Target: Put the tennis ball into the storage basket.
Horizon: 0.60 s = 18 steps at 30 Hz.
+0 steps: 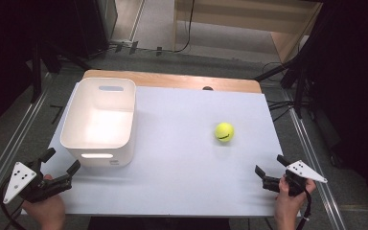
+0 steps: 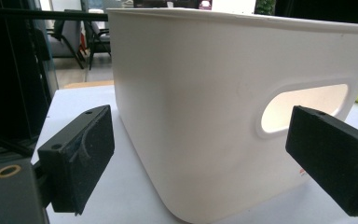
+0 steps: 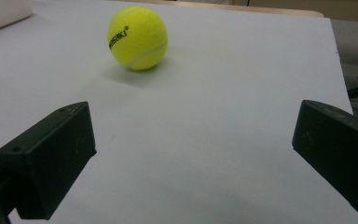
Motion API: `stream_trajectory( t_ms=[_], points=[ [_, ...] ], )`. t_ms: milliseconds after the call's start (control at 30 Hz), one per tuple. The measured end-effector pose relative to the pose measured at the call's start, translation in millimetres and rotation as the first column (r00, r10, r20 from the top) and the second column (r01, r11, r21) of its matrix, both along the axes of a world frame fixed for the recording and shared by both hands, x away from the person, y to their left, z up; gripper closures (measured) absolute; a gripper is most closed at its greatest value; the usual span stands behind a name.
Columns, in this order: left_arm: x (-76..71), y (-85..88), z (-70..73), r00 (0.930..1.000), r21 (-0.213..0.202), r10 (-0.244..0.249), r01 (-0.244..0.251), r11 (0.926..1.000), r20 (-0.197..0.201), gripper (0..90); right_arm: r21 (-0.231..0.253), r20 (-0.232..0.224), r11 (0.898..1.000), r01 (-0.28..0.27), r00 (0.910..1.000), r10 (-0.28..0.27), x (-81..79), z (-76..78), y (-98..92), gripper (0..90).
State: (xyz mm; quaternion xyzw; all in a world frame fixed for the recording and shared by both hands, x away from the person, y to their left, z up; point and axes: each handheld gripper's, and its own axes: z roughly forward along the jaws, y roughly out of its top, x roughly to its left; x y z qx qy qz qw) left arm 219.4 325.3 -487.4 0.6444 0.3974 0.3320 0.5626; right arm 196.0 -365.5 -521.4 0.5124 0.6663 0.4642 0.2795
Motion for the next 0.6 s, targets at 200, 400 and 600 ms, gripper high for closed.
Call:
stream_trajectory(
  t_ms=[200, 400, 600],
  points=[
    [-0.1, -0.4, -0.1, 1.0000, 0.006, -0.001, 0.001, 1.0000, 0.001, 7.8, -0.009, 0.001, 1.000, -0.002, 1.0000, 0.002, 0.6, -0.2, 0.9, 0.0],
    [0.0, -1.1, -0.1, 1.0000, 0.009, 0.000, 0.000, 1.0000, 0.000, 7.8, -0.018, -0.010, 1.000, -0.001, 0.9999, 0.001, 0.6, 0.3, 2.6, 0.0],
    [-0.2, -1.8, -0.1, 1.0000, 0.014, 0.000, 0.000, 0.9999, 0.000, 7.8, -0.023, -0.015, 1.000, 0.002, 0.9999, -0.003, 1.0, 1.9, 3.6, 0.0]
  ],
)
